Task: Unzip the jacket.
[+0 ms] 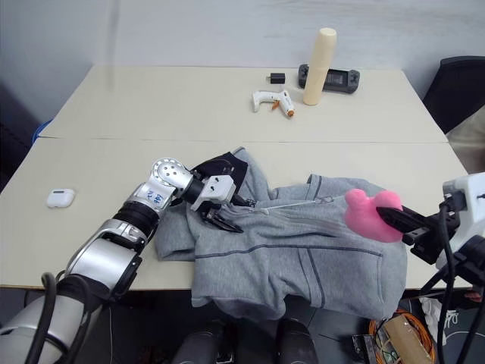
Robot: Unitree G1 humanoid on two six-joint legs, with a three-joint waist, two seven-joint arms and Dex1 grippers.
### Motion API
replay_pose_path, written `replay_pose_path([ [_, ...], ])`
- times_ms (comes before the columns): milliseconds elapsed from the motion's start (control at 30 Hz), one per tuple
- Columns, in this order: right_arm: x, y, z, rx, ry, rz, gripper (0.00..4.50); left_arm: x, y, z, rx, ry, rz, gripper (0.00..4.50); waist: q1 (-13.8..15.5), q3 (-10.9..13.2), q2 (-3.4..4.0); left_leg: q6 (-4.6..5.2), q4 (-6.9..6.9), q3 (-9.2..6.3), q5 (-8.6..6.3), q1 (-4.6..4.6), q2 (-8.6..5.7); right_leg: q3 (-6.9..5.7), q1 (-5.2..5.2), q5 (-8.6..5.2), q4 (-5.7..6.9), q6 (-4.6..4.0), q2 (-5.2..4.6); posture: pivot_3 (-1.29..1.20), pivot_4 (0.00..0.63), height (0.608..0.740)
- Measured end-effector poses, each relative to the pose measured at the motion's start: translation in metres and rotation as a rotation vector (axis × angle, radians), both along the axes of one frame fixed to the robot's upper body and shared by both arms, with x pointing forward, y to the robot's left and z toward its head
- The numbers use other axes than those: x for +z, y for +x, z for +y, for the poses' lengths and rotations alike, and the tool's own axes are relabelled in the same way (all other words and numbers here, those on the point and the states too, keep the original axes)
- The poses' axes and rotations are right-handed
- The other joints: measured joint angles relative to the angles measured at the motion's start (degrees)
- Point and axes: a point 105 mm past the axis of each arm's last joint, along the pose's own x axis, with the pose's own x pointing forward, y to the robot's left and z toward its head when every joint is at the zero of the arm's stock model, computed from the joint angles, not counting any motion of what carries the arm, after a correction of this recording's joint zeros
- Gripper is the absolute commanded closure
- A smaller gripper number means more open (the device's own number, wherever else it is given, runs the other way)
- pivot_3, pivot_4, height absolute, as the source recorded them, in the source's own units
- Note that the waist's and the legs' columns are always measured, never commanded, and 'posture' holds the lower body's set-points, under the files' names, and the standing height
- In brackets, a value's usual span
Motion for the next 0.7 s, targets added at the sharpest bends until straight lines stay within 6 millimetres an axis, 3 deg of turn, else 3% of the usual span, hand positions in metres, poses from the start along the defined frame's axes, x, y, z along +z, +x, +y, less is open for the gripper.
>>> replay_pose_path([
  [133,-0.003,-0.008,-0.026,-0.078,-0.035,0.039,4.5,-0.002,0.003,-0.003,0.008,0.014,-0.04,1.35,0.4,-0.1,-0.03,0.13,0.0,0.02,-0.07,0.05,-0.02,0.03,0.03,0.0,0.02,0.01,-0.03,0.0,0.15,0.74],
  [500,0.011,-0.056,-0.151,-0.476,-0.165,0.07,4.5,-0.004,0.006,0.002,0.031,0.012,-0.061,1.35,0.6,-0.4,0.12,0.33,-0.11,0.12,-0.21,0.23,0.0,0.18,0.04,0.0,0.05,0.0,0.0,0.0,0.15,0.74],
  [567,0.017,-0.062,-0.174,-0.552,-0.192,0.065,4.5,-0.004,0.007,0.003,0.034,0.012,-0.061,1.35,0.5,-0.4,0.15,0.33,-0.13,0.18,-0.21,0.27,0.0,0.23,0.04,0.0,0.05,0.01,-0.01,0.0,0.15,0.74],
  [700,0.048,-0.077,-0.244,-0.83,-0.265,-0.028,4.5,-0.006,0.008,0.008,0.05,0.012,-0.064,1.35,0.0,-0.4,0.23,0.22,-0.24,0.3,-0.16,0.39,-0.01,0.33,0.04,0.0,0.05,0.0,-0.02,0.0,0.15,0.74],
])
